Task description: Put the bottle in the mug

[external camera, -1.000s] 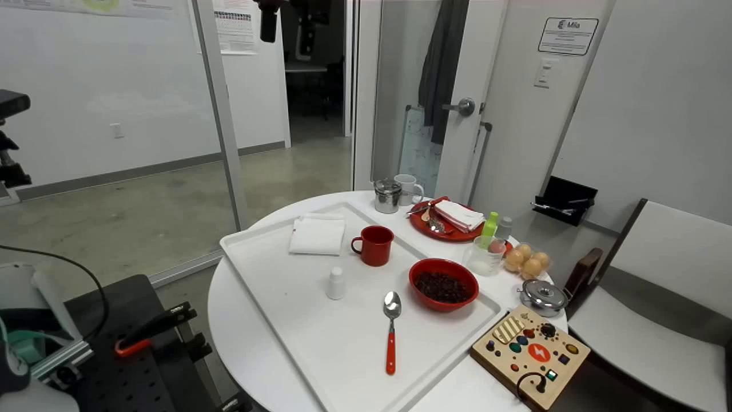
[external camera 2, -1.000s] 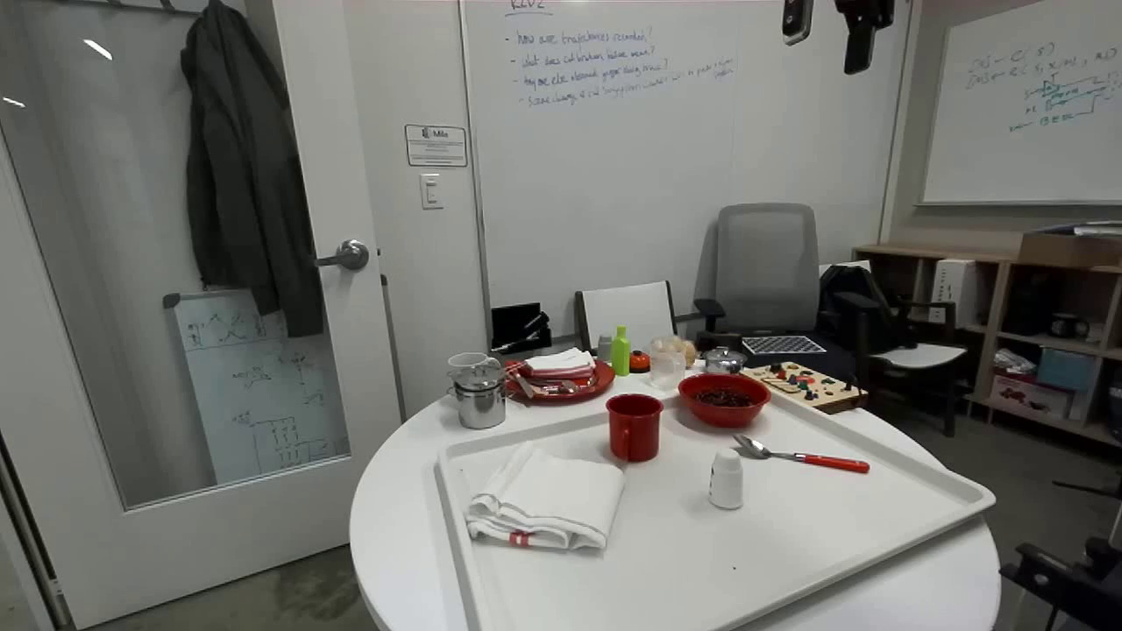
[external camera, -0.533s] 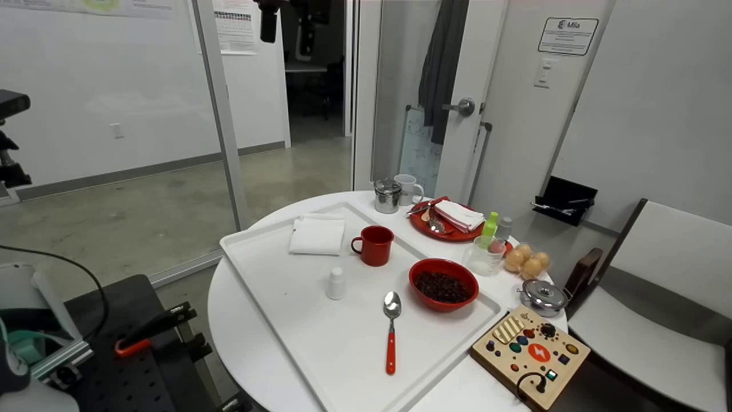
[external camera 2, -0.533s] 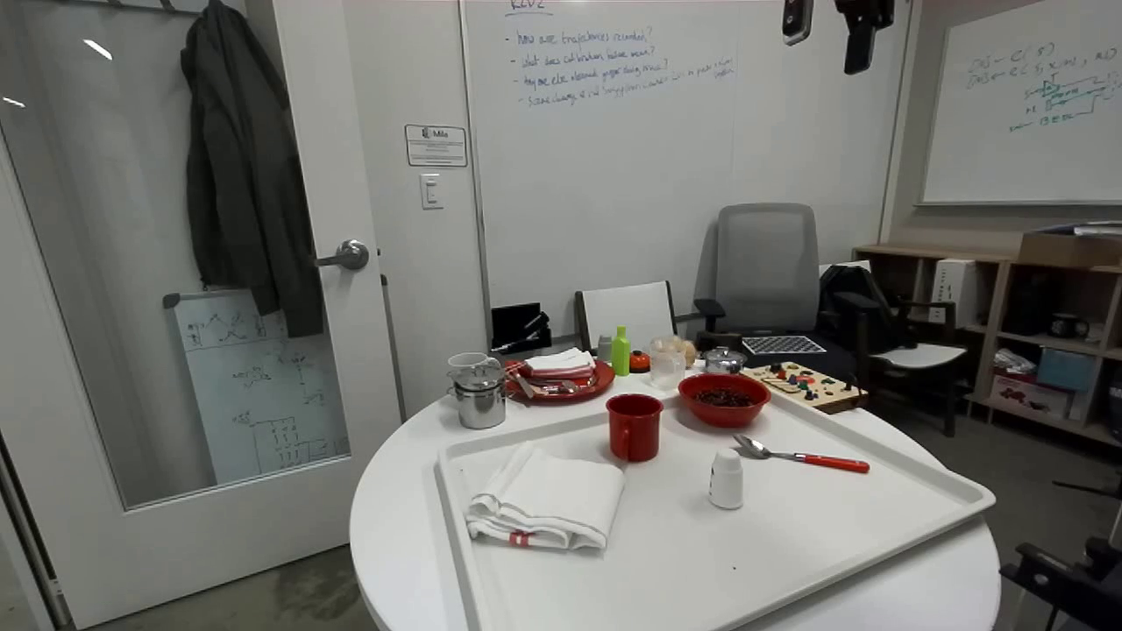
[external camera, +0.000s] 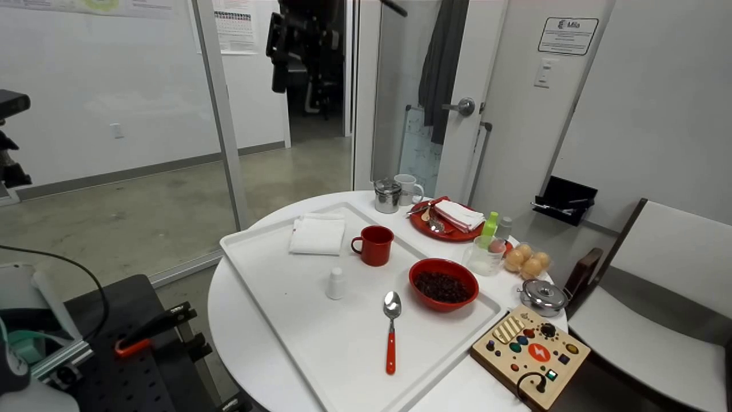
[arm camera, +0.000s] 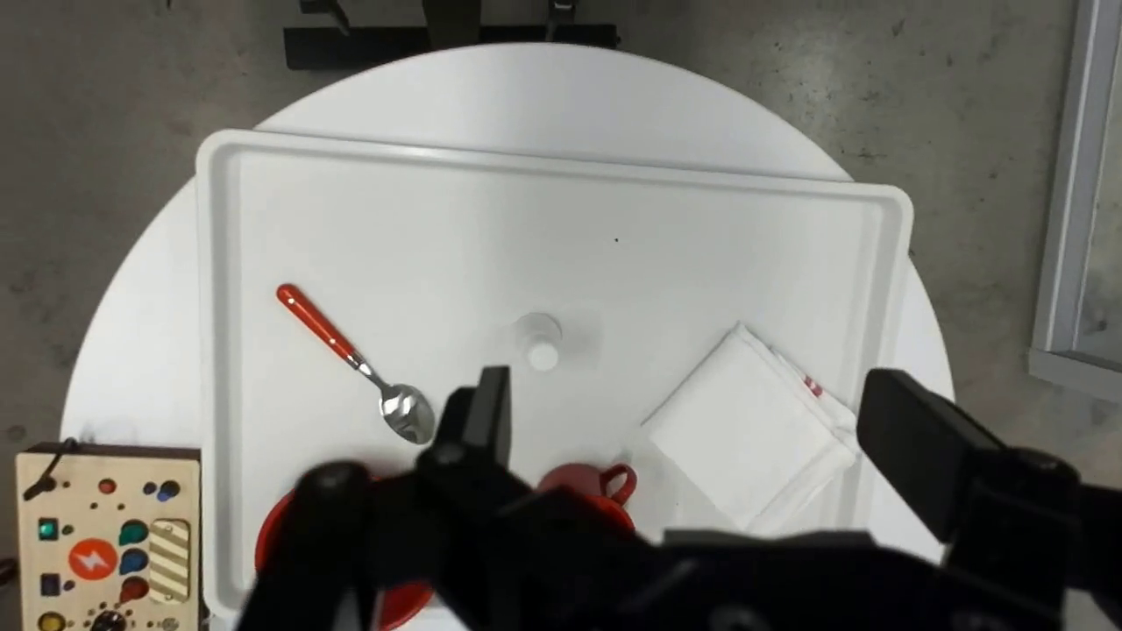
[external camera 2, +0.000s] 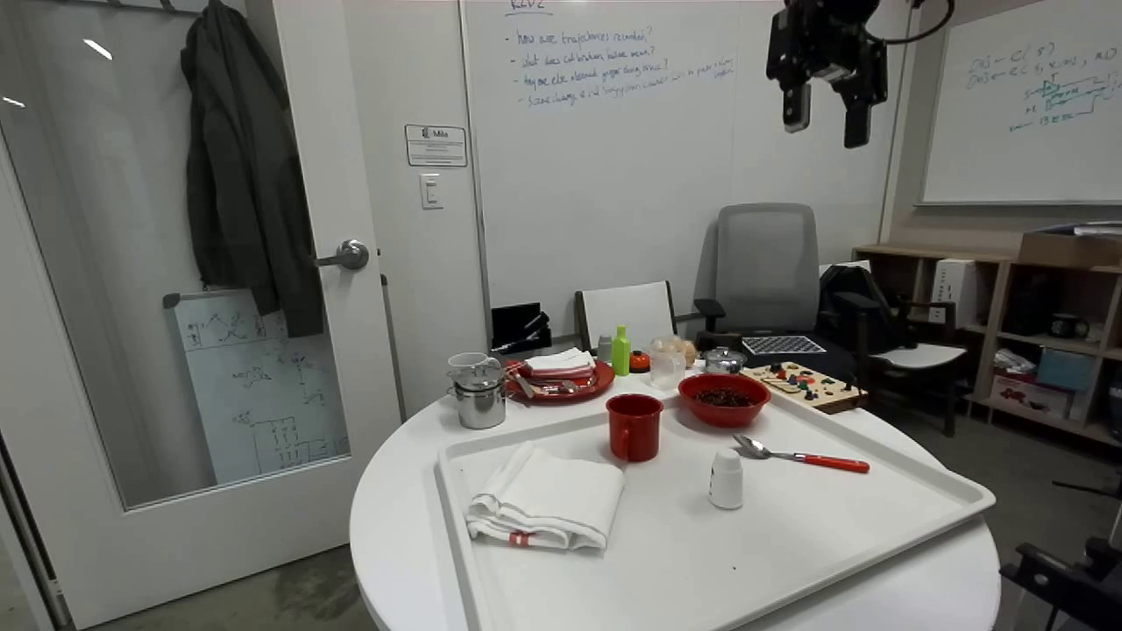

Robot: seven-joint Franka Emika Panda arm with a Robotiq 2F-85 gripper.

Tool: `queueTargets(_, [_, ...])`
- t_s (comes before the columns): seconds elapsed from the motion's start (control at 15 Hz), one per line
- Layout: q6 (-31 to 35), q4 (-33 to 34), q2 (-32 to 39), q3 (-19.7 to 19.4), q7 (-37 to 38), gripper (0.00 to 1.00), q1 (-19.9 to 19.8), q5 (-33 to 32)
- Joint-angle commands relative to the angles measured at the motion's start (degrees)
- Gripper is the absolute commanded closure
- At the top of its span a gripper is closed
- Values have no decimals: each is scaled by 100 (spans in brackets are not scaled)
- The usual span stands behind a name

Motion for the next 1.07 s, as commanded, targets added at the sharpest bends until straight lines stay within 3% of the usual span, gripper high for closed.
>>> queueTargets(0.0, [602, -308, 371, 75, 24, 0, -67, -330])
queueTargets(0.47, [1210, -955, 1130, 156, 187, 0, -28, -625])
queueTargets(0.73, [1246, -932, 1869, 55, 82, 0, -98, -505])
queueTargets(0.8, [1165, -1036, 1476, 100, 63, 0, -52, -511])
queueTargets(1.0, [1175, -1012, 1638, 91, 59, 0, -66, -511])
